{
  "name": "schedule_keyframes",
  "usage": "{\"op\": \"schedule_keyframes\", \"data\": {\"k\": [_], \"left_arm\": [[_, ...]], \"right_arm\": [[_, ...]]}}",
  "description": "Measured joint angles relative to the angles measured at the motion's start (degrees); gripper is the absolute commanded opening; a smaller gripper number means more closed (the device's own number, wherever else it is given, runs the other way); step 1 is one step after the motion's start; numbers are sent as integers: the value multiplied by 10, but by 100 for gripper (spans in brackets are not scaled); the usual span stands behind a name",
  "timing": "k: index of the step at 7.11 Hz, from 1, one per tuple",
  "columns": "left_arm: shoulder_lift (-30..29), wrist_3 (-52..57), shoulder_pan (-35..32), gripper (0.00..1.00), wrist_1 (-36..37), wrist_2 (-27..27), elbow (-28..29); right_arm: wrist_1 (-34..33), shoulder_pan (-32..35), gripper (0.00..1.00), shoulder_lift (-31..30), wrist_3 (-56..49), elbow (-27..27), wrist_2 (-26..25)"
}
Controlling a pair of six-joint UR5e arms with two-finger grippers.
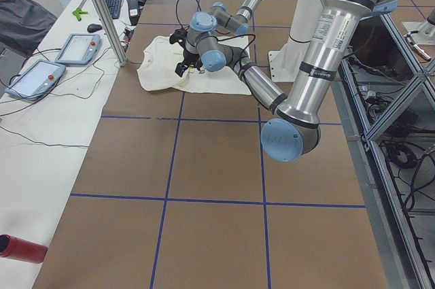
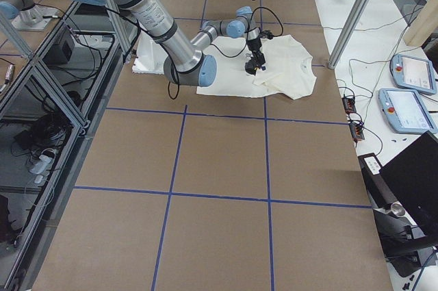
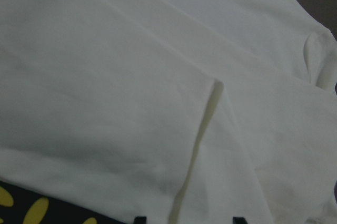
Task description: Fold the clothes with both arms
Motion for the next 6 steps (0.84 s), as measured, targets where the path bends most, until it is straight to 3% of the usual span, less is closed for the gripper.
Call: {"op": "schedule_keyframes", "data": {"k": [3,4,6], "left_arm": [[0,0,1,100,0,0,0],[0,0,1,100,-1,0,0],[0,0,1,100,-1,0,0]], "right_arm": [[-8,-2,55,-1,-2,0,0],[-8,-4,47,-1,-2,0,0],[-9,-8,8,-1,-2,0,1]]}}
